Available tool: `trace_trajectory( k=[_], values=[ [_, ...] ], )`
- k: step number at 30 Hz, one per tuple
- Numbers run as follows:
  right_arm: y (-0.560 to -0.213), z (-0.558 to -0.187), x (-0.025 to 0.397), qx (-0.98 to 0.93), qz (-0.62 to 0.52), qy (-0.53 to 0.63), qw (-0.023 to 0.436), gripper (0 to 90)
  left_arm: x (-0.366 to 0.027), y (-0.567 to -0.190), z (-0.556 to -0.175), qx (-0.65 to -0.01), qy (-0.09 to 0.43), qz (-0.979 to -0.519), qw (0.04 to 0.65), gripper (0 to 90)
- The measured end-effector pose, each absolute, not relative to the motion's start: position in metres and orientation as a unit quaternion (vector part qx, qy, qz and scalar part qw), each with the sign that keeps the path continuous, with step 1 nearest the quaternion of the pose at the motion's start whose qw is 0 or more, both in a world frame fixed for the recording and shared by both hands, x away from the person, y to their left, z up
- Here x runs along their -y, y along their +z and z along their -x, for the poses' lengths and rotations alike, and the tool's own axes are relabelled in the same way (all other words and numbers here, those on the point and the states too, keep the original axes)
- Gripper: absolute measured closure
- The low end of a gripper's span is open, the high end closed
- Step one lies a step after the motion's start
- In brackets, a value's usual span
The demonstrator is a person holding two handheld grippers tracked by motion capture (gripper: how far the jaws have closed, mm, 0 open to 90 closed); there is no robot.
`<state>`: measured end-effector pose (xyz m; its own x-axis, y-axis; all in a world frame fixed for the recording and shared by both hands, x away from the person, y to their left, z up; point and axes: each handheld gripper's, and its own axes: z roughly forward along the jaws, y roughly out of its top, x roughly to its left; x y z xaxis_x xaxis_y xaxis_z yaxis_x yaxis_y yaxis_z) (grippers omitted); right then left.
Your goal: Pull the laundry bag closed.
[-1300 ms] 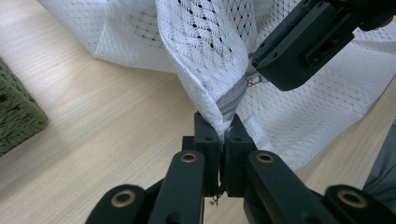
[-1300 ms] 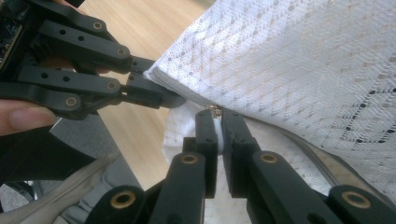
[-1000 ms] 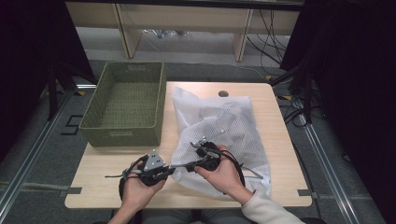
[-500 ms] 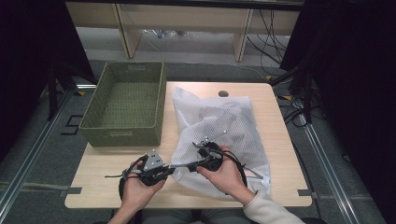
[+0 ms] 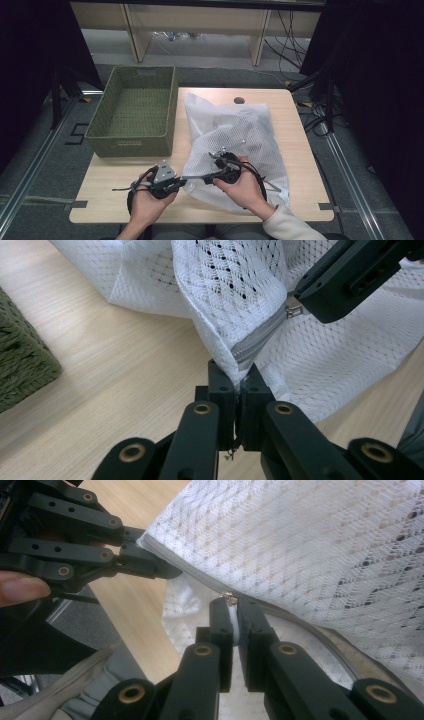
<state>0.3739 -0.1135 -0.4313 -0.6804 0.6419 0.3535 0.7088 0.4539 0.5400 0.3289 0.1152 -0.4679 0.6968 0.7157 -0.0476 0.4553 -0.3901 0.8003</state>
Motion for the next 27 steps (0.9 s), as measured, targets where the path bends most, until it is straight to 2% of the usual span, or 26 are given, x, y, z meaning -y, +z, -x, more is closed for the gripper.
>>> trace_trajectory(
  k=[27],
  values=[
    [-0.432, -0.372, 0.126, 0.846, 0.409, -0.339, 0.049, 86.9, -0.119, -0.468, -0.331, -0.351, 0.161, -0.822, 0.419, 86.9]
  ],
)
